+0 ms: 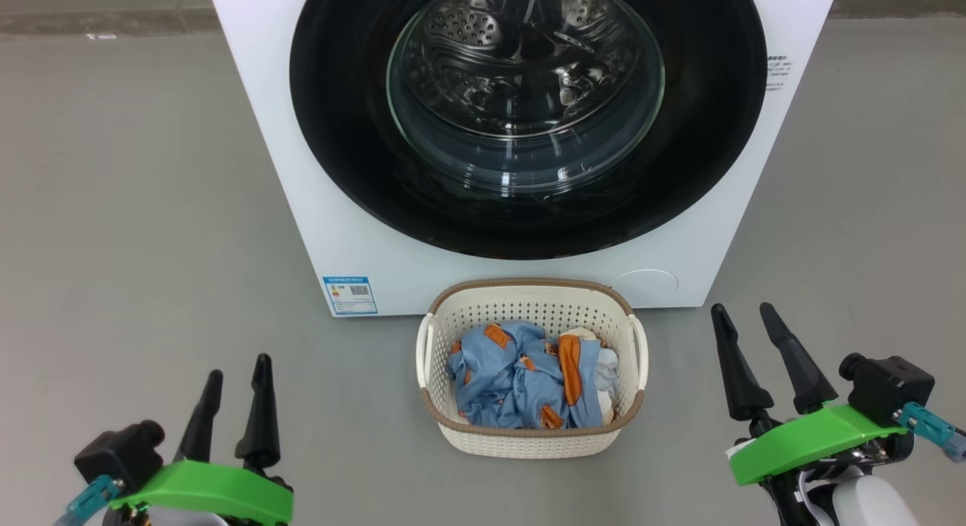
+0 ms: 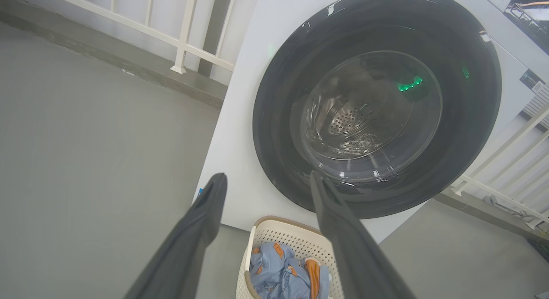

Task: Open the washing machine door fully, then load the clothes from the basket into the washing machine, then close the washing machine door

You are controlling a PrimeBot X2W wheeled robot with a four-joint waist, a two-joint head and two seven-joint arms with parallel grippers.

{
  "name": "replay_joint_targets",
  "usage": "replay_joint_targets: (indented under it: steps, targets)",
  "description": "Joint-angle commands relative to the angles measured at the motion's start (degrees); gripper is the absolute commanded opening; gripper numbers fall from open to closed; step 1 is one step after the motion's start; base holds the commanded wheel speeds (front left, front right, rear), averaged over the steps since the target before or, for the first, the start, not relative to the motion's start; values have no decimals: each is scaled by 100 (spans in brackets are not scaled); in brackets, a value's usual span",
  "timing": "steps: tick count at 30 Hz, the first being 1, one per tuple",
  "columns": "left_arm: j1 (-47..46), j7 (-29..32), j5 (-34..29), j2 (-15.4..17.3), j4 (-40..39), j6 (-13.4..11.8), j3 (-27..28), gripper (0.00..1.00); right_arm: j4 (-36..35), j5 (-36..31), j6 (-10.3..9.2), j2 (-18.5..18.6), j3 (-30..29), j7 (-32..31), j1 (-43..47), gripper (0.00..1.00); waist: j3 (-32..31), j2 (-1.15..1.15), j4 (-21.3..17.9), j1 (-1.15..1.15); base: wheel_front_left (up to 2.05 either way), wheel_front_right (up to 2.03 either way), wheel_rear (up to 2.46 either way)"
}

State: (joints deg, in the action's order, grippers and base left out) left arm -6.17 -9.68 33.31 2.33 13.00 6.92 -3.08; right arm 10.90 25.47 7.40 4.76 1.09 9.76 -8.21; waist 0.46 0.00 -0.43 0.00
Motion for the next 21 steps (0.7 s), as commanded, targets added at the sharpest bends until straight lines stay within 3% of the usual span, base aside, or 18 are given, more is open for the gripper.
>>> replay_joint_targets:
  steps: [1,21]
  targets:
    - [-286,-86,-167,117,-153,42,122,100,-160,-179,7,32,129,87,-264,100,2,0,1,0,0,0,0]
    - [-363,-428,-1296,107,-109,53,136,100,-158,-1501,8,90,290,423,-406,100,3,0,-34,0,0,0,0]
